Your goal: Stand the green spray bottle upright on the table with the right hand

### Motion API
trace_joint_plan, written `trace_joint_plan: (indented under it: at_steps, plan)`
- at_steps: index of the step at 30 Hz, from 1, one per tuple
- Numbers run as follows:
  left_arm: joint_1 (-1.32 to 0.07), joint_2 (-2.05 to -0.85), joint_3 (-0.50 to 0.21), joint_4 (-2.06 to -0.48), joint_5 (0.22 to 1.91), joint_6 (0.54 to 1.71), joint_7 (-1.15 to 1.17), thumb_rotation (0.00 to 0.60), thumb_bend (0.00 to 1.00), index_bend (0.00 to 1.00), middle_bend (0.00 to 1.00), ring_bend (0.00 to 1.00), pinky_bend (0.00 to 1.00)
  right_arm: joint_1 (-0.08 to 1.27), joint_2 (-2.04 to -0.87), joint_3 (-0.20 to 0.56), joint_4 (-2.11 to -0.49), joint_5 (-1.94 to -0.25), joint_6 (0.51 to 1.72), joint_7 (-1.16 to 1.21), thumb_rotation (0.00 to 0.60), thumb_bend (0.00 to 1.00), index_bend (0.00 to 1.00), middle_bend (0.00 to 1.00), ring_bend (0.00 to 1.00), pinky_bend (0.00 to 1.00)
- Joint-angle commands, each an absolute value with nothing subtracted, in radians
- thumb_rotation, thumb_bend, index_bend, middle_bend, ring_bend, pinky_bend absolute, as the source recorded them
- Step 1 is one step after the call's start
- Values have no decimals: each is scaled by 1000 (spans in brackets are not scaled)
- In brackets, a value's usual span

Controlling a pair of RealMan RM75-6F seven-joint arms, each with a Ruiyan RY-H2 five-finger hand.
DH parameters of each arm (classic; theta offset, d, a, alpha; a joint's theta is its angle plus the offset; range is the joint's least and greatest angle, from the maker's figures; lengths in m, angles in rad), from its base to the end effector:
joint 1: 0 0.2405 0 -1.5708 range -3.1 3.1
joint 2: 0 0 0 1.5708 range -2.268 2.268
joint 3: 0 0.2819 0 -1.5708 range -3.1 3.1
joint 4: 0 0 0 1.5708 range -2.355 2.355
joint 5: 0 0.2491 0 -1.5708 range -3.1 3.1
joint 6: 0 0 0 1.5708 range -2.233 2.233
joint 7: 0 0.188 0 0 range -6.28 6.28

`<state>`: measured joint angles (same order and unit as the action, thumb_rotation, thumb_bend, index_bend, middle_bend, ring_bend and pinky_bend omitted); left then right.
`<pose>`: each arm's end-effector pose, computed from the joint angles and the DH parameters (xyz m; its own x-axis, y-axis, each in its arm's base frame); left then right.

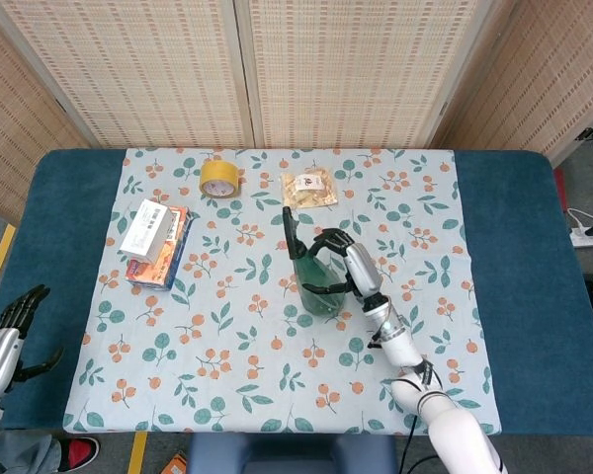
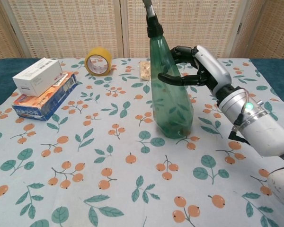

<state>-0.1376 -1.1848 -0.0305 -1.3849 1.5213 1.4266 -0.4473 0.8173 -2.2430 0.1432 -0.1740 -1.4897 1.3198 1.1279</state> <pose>-0.3856 0.2492 0.1248 0.1250 0.0622 0.9902 0.9917 -0.0375 -0.1229 -0.1690 -0.4503 -0.1262 -0.3522 -0.2213 0.9094 -0.8023 -0.4290 -0.4151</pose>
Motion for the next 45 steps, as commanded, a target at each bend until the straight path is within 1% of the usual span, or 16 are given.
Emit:
trace_joint_plan:
  at_steps: [1,8,13,19,21,28,32,35,37,39,41,45]
  plan:
    - [-138,-1184,-29,-1386,1524,1427,-450,600,300,0,0,0,61,793,-2237,140,-189,-1489,1345,1116,600,0,715,579,275,212]
    - [-137,-1182,-26,-1389,1534,1436,-463,600,302,0,0,0,60,759,-2214,134,-219,-1493,1384,1087,600,0,701,579,275,212]
    - [-136,-1181,-25,-1390,1536,1441,-470,600,302,0,0,0,61,751,-2204,131,-239,-1494,1386,1071,600,0,648,578,261,212]
    - [-136,-1181,-24,-1391,1539,1444,-468,600,301,0,0,0,61,739,-2198,132,-254,-1492,1385,1045,600,0,552,552,245,212]
    - [-136,-1181,-25,-1392,1538,1444,-469,600,301,0,0,0,60,733,-2191,126,-259,-1497,1383,1038,600,0,495,525,224,212]
    - [-135,-1180,-23,-1393,1539,1447,-475,600,301,0,0,0,56,713,-2161,107,-294,-1512,1376,1015,600,0,379,457,169,212]
    - [-134,-1180,-23,-1393,1542,1451,-477,600,301,0,0,0,57,704,-2141,96,-321,-1522,1371,1000,600,0,268,388,120,212]
    - [-133,-1179,-21,-1394,1547,1457,-478,600,301,0,0,0,56,698,-2125,91,-344,-1527,1370,986,600,0,207,348,90,208]
    - [-132,-1178,-20,-1396,1552,1463,-478,600,302,0,0,0,57,693,-2110,83,-364,-1534,1366,977,600,0,147,316,66,192]
    - [-131,-1178,-20,-1397,1555,1467,-479,600,302,0,0,0,56,689,-2093,78,-384,-1539,1364,966,600,0,64,270,32,166]
    - [-131,-1178,-19,-1398,1559,1471,-480,600,301,0,0,0,56,685,-2069,70,-413,-1545,1357,950,600,0,12,225,7,134]
    - [-130,-1178,-19,-1401,1565,1479,-481,600,301,0,0,0,55,676,-2009,58,-489,-1557,1352,907,600,0,0,151,0,69]
